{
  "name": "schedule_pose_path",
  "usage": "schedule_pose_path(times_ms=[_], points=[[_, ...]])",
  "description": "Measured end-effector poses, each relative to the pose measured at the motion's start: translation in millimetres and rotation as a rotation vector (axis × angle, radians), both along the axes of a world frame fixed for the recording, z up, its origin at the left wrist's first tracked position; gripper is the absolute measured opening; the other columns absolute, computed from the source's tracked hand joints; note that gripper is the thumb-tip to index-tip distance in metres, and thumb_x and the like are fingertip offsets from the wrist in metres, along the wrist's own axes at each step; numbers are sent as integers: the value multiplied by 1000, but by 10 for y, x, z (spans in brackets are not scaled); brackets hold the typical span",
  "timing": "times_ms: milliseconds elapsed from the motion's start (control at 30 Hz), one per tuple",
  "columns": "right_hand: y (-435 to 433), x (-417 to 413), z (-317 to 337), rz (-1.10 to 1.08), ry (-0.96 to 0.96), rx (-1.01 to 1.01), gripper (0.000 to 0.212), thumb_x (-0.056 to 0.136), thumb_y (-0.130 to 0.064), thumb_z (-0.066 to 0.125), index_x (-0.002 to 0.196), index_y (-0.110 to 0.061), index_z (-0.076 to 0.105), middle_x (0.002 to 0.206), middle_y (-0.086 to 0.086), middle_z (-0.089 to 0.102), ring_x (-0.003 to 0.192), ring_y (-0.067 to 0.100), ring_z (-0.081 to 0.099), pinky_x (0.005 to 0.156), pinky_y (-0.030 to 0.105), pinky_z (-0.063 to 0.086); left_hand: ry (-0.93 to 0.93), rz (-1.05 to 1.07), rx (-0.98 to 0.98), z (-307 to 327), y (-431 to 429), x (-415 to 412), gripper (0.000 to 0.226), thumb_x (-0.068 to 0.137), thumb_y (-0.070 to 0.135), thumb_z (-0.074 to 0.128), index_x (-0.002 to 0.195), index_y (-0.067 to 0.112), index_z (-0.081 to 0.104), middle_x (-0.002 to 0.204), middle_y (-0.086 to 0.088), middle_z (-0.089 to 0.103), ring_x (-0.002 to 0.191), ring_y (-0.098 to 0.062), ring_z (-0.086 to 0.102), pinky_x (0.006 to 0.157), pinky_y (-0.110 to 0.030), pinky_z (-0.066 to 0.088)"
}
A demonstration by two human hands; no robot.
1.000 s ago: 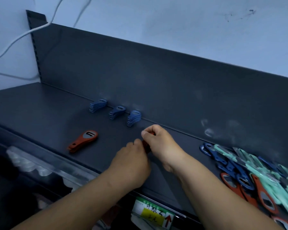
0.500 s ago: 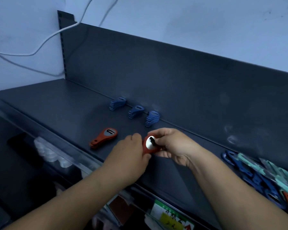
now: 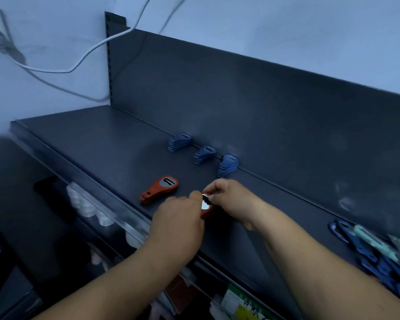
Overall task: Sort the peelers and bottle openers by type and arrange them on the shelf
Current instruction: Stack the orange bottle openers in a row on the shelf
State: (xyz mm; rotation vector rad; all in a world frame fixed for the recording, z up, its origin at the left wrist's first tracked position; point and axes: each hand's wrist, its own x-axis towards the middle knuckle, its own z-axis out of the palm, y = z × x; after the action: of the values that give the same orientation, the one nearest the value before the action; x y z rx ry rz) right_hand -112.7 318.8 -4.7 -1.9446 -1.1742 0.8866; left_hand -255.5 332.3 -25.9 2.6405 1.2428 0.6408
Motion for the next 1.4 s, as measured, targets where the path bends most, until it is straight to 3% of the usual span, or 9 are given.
schedule_pose_path(times_ms=[200,433,633,833,967,1100,1200,1333,1400], points=[[-14,56,-80,21,-78,69,20,87,3,59,94,-14,68,88,0,68,76,7,61,69,13,49,12,-3,14,-30,-12,11,17,91,27,47,106,19,43,99,-2,62,94,-23,55,66,-30,33],[-20,94,-133,48,-111,94,21,87,3,59,99,-11,70,94,5,71,87,14,65,86,29,53,-13,25,-21,-45,-38,18,15,91,27,47,103,20,42,96,-2,61,92,-22,54,64,-30,33],[-82,148,-96,41,-150,119,22,92,-6,57,109,-16,68,102,0,68,98,13,63,93,27,48,-21,30,-1,-12,-80,-1,31,88,40,52,93,25,26,101,-1,59,96,-20,53,67,-27,32],[-354,370,12,-14,-208,167,25,92,-5,58,112,-14,67,107,1,68,101,11,61,89,23,47,-28,-52,123,134,-221,91,49,83,49,57,122,22,45,123,1,51,112,-21,46,90,-33,39],[-711,619,157,-74,-210,198,24,92,-1,57,112,-10,67,103,3,68,95,10,61,85,18,45,-20,-223,85,201,-413,285,46,89,47,52,128,24,44,128,3,49,117,-20,43,98,-32,36],[-1182,895,232,-159,-200,199,20,91,1,57,102,-12,67,103,7,69,91,8,61,74,5,44,73,-357,-39,229,-635,528,43,91,49,50,125,23,48,124,3,53,116,-20,44,99,-34,38],[-1530,1048,248,-238,-272,182,17,89,0,61,92,-16,66,92,0,68,83,6,58,70,6,42,158,-407,-140,212,-772,702,47,89,54,50,122,21,52,120,0,56,115,-21,44,97,-36,40],[-2028,1197,226,-328,-351,126,18,85,-3,67,83,-21,65,86,-1,68,82,9,60,74,18,45,354,-442,-178,141,-997,967,70,82,69,46,133,22,44,134,-2,44,127,-24,32,104,-38,30],[-2208,1214,180,-308,-381,34,14,84,-8,70,91,-20,68,92,-2,69,88,10,62,80,22,48,439,-439,-177,96,-1091,1079,77,80,73,44,140,25,37,145,-3,33,135,-25,22,107,-40,22]])
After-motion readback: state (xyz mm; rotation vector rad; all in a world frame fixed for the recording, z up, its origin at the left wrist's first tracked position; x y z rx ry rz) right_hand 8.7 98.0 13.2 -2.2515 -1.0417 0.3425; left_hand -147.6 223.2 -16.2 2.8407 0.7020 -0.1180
